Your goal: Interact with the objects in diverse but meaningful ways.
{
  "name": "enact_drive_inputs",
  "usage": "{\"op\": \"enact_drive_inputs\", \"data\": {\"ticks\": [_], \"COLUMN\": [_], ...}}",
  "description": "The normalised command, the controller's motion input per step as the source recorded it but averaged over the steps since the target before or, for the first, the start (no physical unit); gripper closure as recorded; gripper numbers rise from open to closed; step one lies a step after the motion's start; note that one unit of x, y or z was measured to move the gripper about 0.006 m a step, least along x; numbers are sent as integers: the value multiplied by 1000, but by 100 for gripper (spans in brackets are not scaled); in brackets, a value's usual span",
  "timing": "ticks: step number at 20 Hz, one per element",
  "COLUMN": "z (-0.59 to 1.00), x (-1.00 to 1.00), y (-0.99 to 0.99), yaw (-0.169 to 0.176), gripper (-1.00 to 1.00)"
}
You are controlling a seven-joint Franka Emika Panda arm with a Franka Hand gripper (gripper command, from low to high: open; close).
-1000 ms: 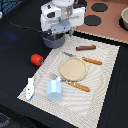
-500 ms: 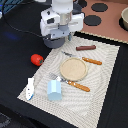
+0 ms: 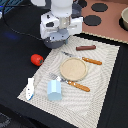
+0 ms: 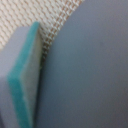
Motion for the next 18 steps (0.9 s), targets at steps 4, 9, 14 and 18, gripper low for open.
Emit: {"op": "enact_drive_inputs", "data": {"ticks": [4, 9, 14, 18], "z": [489, 505, 632, 518], "x": [59, 20, 147, 192], "y": [-12, 0, 1, 136], "yaw": [-16, -5, 0, 0], "gripper": [100, 100, 100, 100]}}
